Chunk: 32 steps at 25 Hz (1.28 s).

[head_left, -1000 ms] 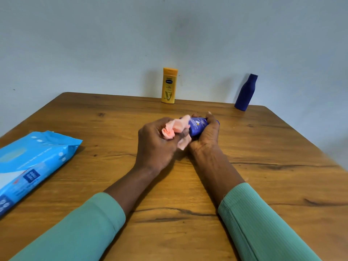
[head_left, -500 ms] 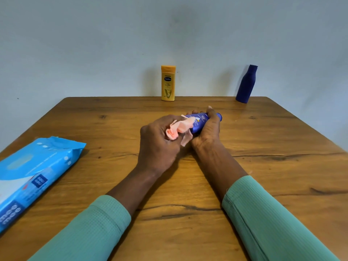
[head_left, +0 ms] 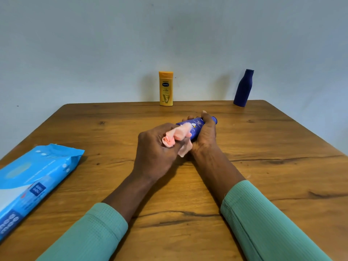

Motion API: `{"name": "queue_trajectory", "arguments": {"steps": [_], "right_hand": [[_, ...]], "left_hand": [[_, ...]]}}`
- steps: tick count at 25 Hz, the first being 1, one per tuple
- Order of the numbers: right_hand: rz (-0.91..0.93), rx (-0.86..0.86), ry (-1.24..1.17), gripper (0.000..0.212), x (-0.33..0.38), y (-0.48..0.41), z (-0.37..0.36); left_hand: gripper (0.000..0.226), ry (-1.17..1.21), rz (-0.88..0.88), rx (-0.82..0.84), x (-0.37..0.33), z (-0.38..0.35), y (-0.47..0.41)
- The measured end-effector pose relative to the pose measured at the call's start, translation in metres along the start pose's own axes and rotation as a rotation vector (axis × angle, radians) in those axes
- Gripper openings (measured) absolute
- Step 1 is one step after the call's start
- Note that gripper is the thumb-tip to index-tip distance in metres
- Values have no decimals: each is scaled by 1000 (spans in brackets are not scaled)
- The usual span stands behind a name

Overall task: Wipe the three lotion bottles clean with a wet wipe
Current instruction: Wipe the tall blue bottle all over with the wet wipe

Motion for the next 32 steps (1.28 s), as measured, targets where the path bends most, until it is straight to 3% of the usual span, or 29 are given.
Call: {"name": "queue_trajectory", "arguments": {"steps": [4, 8, 11, 15, 19, 24, 28, 30, 32], "right_hand": [[9, -5, -8, 57, 2, 1, -1], [-5, 5, 14, 61, -1, 0, -1], [19, -1, -5, 57, 1, -1, -1], [-17, 13, 12, 59, -2, -1, -1], [-2, 12, -5, 51, 2, 3, -1], [-25, 45, -48, 56, 1, 2, -2], [-26, 53, -59, 48, 4, 8, -4], [48, 27, -40, 47, 9, 14, -4], [273, -39, 121, 36, 24, 18, -2]], "left_hand": [[31, 22, 88, -127, 8, 10, -2], [32, 38, 32, -54, 0, 1, 0], [36, 103, 138, -139, 11, 6, -1], [33, 46, 49, -14, -3, -6, 7], [26, 152, 210, -155, 19, 4, -3], [35, 67, 144, -36, 7, -10, 7], [29, 141, 276, -128, 23, -4, 3], [37, 148, 366, -92, 32, -4, 4], [44, 130, 387, -127, 38, 5, -2]]}}
Point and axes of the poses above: each hand's wrist, its own y-axis away from the middle knuckle, its own z-axis out of the back of the hand, x = y × z, the point moved 6 cm from there along -y, towards the middle knuckle, and after that the axes turned 7 degrees about y, right-handed, at the moved point
